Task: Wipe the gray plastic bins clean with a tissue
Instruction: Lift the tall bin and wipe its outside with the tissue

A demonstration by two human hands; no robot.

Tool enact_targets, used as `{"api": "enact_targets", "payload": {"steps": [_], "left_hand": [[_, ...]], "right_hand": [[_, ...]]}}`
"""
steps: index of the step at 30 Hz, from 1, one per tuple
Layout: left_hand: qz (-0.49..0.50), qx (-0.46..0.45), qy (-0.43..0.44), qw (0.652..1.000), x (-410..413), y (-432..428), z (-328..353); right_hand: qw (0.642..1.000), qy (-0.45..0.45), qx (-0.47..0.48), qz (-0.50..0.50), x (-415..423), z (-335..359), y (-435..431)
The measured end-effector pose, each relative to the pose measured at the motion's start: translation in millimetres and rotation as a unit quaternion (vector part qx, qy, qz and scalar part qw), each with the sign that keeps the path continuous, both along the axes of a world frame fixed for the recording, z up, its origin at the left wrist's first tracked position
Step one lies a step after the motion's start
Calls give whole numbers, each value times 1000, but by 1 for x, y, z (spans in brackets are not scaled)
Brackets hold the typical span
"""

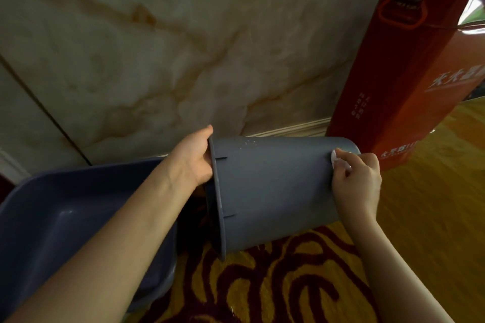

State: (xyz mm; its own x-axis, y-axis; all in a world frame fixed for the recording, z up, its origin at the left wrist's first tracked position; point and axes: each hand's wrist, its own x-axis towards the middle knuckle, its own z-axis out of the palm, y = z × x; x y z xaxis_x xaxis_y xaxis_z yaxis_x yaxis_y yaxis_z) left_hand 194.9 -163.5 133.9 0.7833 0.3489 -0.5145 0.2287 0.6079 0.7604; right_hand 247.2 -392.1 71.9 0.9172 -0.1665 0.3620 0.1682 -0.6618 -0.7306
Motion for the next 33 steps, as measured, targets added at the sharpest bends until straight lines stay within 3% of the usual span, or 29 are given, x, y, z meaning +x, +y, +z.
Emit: {"api": "enact_targets", "payload": {"steps": [5, 9, 12, 15, 19, 29, 31, 33], "left_hand": [[19, 22, 22, 999, -3, -9, 1], [-15, 23, -43, 999, -12, -13, -10], [-30, 3, -111, 993, -19, -13, -19], [-48, -32, -106, 993, -25, -9, -24], [-28, 2, -85, 996, -29, -6, -35], [-39, -11, -86, 996, -33, -5, -40], [-47, -13, -85, 995, -32, -3, -41], [-58, -11, -88, 994, -31, -1, -40]], "right_hand": [[998, -27, 50, 22, -13, 19, 10], [976, -118, 80, 166, -41, 55, 73], [960, -86, 73, 255, -67, 54, 116], [970, -95, 52, 216, -74, 30, 119], [984, -93, 33, 151, -50, 10, 92], [998, -3, 49, -40, 5, 1, 16], [997, -60, 56, 1, -11, 11, 36], [983, -121, 42, 129, -37, 18, 72]]}}
